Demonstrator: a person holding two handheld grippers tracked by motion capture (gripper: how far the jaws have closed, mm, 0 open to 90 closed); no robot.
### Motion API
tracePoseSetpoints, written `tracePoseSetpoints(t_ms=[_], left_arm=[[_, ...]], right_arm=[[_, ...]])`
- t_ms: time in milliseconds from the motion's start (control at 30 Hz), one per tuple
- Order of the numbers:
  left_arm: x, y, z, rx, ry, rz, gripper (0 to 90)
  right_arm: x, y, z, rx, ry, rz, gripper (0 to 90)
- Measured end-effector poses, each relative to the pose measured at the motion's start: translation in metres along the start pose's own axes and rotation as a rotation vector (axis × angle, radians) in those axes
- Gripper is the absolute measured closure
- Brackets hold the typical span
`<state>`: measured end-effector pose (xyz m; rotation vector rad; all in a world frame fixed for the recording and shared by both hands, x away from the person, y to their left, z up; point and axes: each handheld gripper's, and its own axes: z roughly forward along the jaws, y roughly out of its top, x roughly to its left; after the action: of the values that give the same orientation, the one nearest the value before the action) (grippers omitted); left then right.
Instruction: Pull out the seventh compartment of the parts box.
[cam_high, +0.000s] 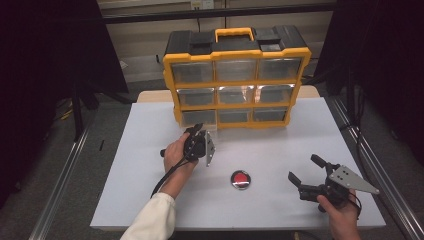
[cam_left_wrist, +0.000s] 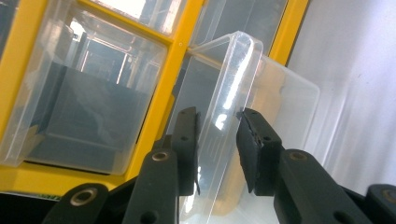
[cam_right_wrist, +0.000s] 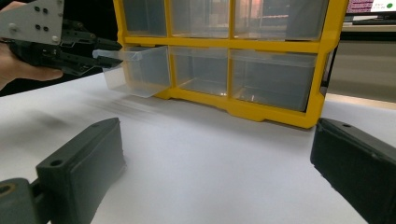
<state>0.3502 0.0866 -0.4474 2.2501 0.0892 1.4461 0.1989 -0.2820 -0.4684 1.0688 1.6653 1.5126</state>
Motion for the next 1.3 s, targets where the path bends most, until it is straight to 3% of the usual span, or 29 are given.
tracePoseSetpoints(t_ms=[200,333,367,433,467,633,667,733,767,833,867,967,1100,1300], left_arm=[[0.000,0.001,-0.006,0.006,-0.009,0.014,69.5],[-0.001,0.001,-0.007,0.005,0.015,-0.004,69.3],[-0.002,0.001,-0.007,-0.002,0.000,-0.008,69.2],[-0.001,0.001,-0.008,-0.005,0.012,0.009,69.1],[-0.003,0.000,-0.009,-0.002,0.007,-0.010,68.9],[-0.002,-0.001,-0.011,0.008,0.005,0.005,68.4],[-0.002,-0.002,-0.010,-0.008,0.006,-0.015,68.3],[-0.002,-0.002,-0.010,-0.011,0.006,-0.018,67.9],[-0.002,-0.001,-0.010,0.003,0.007,0.001,67.9],[-0.003,-0.001,-0.009,-0.016,0.015,0.002,67.8],[-0.005,-0.002,-0.009,-0.017,0.014,-0.023,67.8],[-0.005,-0.002,-0.010,-0.005,0.015,-0.028,67.5],[-0.006,-0.003,-0.009,-0.020,0.009,-0.065,65.8],[-0.005,-0.005,-0.013,-0.015,0.037,-0.136,52.4]], right_arm=[[0.000,0.000,0.001,0.003,0.009,-0.010,2.0],[0.000,0.000,0.001,0.003,0.007,-0.009,2.1],[0.000,0.000,0.001,0.002,0.007,-0.009,2.0],[0.000,0.000,0.001,0.002,0.008,-0.012,2.0],[0.000,0.000,0.000,0.002,0.009,-0.013,2.1],[0.000,0.000,0.001,0.004,0.010,-0.012,2.0],[0.001,0.000,0.001,0.002,0.007,-0.005,2.0],[0.000,0.000,0.001,0.002,0.009,-0.012,2.0],[0.000,0.000,0.001,0.000,0.006,-0.009,2.0],[0.000,0.000,0.000,0.001,0.008,-0.013,2.1],[0.000,0.000,0.001,0.003,0.010,-0.011,2.0],[0.001,0.000,0.001,0.005,0.010,-0.007,2.1],[0.000,0.000,0.001,0.001,0.010,-0.008,2.0],[0.001,0.000,0.001,0.003,0.005,-0.004,2.1]])
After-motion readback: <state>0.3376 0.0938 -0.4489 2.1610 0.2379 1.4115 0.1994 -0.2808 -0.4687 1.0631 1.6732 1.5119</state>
